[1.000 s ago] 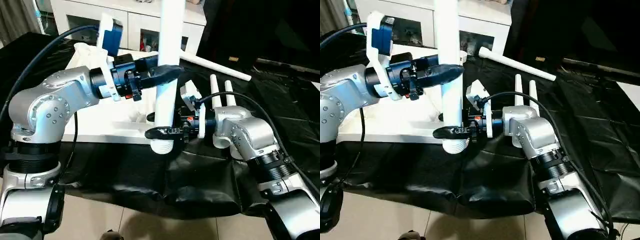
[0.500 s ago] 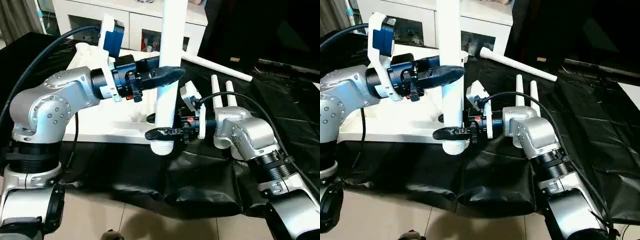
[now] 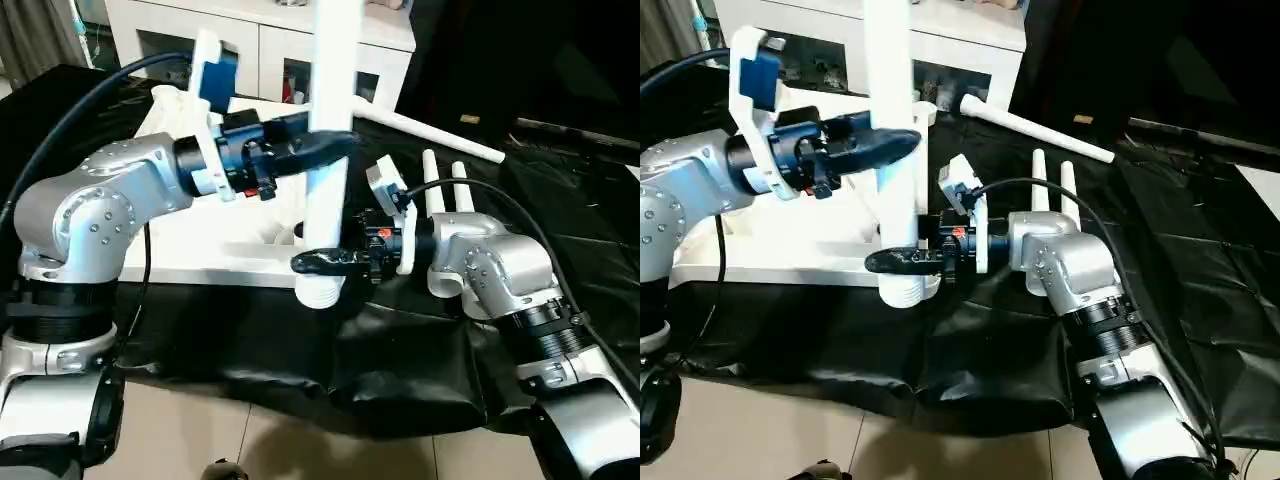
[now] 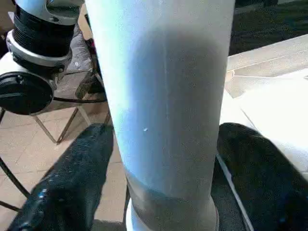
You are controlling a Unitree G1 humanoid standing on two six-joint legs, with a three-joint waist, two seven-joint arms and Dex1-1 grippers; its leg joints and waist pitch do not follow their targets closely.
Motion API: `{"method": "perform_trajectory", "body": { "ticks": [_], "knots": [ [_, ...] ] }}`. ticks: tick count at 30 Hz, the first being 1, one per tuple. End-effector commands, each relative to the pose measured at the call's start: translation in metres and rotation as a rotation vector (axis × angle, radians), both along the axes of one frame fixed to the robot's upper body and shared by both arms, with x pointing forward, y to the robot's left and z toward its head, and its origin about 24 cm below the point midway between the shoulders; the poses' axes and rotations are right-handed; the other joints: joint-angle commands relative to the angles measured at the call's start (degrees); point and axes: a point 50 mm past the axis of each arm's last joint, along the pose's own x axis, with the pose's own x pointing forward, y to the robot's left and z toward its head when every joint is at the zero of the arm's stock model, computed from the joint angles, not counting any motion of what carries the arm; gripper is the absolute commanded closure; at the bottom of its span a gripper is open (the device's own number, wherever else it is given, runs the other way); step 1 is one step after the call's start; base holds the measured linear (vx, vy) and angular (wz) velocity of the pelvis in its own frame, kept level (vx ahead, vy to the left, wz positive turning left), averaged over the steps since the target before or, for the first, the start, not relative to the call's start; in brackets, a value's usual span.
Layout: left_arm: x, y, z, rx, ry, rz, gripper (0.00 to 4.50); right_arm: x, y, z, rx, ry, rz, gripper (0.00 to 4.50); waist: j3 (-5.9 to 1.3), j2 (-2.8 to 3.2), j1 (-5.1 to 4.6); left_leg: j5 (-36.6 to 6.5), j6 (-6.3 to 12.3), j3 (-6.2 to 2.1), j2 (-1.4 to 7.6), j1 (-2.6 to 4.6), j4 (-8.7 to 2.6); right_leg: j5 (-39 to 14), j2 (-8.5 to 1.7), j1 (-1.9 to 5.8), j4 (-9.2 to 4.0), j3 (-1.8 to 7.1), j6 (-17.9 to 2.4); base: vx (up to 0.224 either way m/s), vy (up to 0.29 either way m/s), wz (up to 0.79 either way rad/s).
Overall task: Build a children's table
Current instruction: Pick table leg
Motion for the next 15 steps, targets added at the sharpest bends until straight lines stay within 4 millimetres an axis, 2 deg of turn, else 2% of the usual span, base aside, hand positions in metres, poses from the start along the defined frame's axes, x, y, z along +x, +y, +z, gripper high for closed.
{"method": "perform_trajectory", "body": {
  "ticks": [1,7,8,13,14,15],
  "knots": [
    [-0.0024,-0.0045,0.0098,-0.001,-0.044,-0.028,2.73,0.0014,-0.0024,0.0011,-0.011,-0.02,-0.016,0.77,-4.35,1.16,-0.05,-7.7,-2.49,-0.01,0.87,0.72,-3.7,-3.72,-4.03,3.56,-3.59,2.64,-10.21,0.0,0.0,0.0],
    [-0.0038,-0.0076,0.008,0.007,-0.038,-0.05,2.73,0.003,-0.001,0.0006,-0.016,-0.018,-0.024,0.77,-4.3,1.25,-0.06,-8.01,-2.55,-0.03,0.92,0.75,-3.74,-4.33,-4.02,3.47,-3.64,2.64,-10.16,0.0,0.0,0.0],
    [-0.004,-0.0079,0.0077,0.008,-0.038,-0.052,2.73,0.003,-0.0008,0.0006,-0.016,-0.018,-0.025,0.77,-4.35,1.43,-0.01,-7.94,-2.57,-0.05,0.92,0.83,-3.71,-4.08,-4.03,3.45,-3.58,2.64,-10.23,0.0,0.0,0.0],
    [-0.0056,-0.0096,0.0052,0.018,-0.034,-0.068,2.73,0.0039,0.0004,-0.0003,-0.012,-0.009,-0.03,0.77,-4.32,1.33,-0.06,-8.12,-2.69,-0.05,0.91,0.79,-3.74,-3.73,-3.99,3.49,-3.57,2.63,-10.43,0.0,0.0,0.0],
    [-0.0054,-0.0096,0.0053,0.018,-0.035,-0.067,2.73,0.0039,0.0004,-0.0006,-0.011,-0.005,-0.03,1.03,-4.33,1.34,-0.06,-8.21,-2.69,-0.04,0.9,0.78,-3.73,-3.83,-4.0,3.51,-3.58,2.64,-10.4,0.0,0.0,0.0],
    [-0.0051,-0.0096,0.0056,0.018,-0.035,-0.067,2.73,0.0039,0.0002,-0.0008,-0.01,-0.002,-0.03,1.03,-4.34,1.33,-0.05,-8.21,-2.68,-0.04,0.9,0.78,-3.73,-3.83,-4.0,3.52,-3.58,2.63,-10.4,0.0,0.0,0.0]
  ]
}}
